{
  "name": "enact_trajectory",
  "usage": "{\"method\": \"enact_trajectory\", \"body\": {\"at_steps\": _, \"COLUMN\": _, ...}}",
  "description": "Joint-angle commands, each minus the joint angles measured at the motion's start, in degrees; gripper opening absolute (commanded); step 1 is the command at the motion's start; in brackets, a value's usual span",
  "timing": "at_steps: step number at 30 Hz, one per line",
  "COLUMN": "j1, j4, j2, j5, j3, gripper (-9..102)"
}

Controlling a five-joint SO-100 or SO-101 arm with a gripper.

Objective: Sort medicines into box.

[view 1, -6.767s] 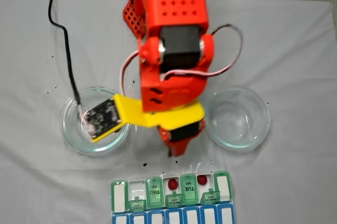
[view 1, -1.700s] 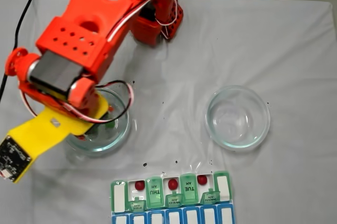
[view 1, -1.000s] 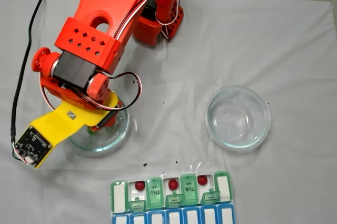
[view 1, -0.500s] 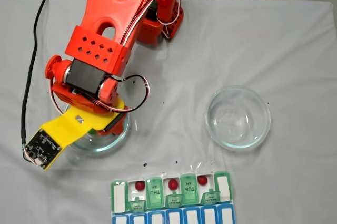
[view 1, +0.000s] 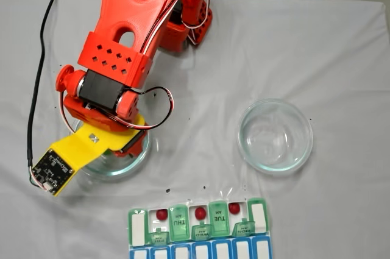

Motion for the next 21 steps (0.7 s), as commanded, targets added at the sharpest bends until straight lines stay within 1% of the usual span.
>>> {"method": "enact_trajectory", "body": {"at_steps": 1, "j1": -1.14, "j4": -0.7, "j2": 0.97, "j5": -0.18, "j3": 0.09, "gripper": 22}}
{"method": "enact_trajectory", "body": {"at_steps": 8, "j1": -2.2, "j4": -2.64, "j2": 0.44, "j5": 0.18, "j3": 1.85, "gripper": 20}}
{"method": "enact_trajectory", "body": {"at_steps": 21, "j1": -2.55, "j4": -5.19, "j2": -0.53, "j5": 0.88, "j3": 3.69, "gripper": 20}}
